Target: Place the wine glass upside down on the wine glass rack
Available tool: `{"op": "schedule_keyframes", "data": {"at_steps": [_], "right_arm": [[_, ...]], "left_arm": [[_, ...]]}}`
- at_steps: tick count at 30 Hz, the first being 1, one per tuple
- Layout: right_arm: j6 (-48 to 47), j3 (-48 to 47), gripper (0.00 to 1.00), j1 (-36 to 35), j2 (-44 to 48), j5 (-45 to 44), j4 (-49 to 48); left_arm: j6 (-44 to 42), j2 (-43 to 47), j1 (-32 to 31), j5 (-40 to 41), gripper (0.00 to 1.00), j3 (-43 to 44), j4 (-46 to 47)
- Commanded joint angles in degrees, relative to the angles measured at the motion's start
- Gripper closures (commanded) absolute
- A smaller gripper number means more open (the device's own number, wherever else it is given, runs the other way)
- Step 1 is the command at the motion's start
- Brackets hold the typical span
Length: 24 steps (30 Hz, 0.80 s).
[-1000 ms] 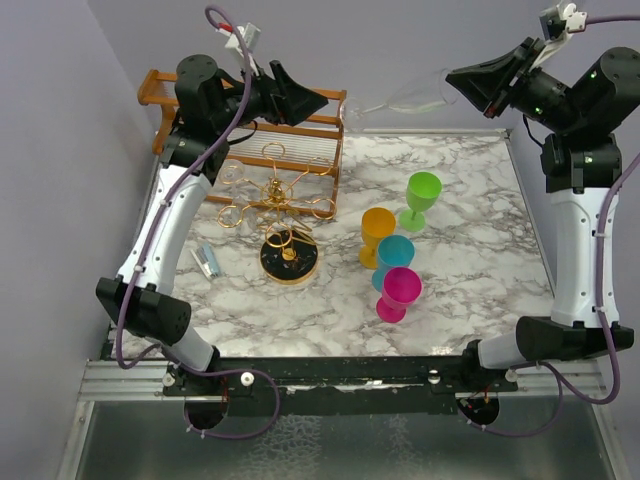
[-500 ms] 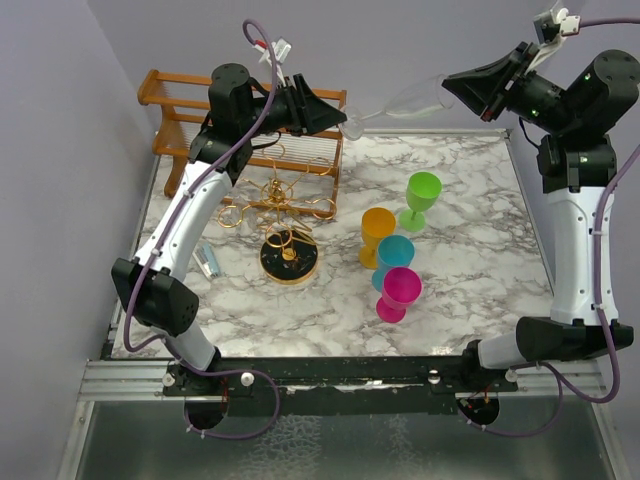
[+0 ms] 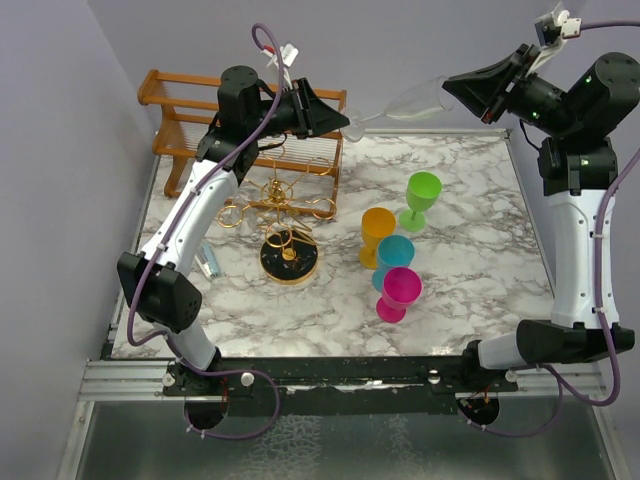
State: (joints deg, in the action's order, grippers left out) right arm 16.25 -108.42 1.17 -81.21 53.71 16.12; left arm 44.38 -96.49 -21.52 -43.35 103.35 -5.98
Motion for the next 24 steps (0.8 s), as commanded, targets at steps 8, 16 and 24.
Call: {"op": "schedule_keyframes", "data": {"at_steps": [8, 16, 24], "right_arm": [[0.47, 1.06, 0.99, -0.17, 2.10, 1.74, -3.28], [-3.16, 2.62, 0.89, -0.18, 2.81, 0.94, -1.42], [-7.46, 1.86, 0.52, -0.13, 3.08, -2.87, 2.40]], "left_arm": [[1.07, -0.37, -0.45, -0.97, 0.96, 0.43, 3.30], [-1.69, 1.16, 1.03, 0.65, 1.00, 1.12, 2.13], [-0.28, 4.13, 7.98, 0.28, 1.00, 0.46, 2.84]]}}
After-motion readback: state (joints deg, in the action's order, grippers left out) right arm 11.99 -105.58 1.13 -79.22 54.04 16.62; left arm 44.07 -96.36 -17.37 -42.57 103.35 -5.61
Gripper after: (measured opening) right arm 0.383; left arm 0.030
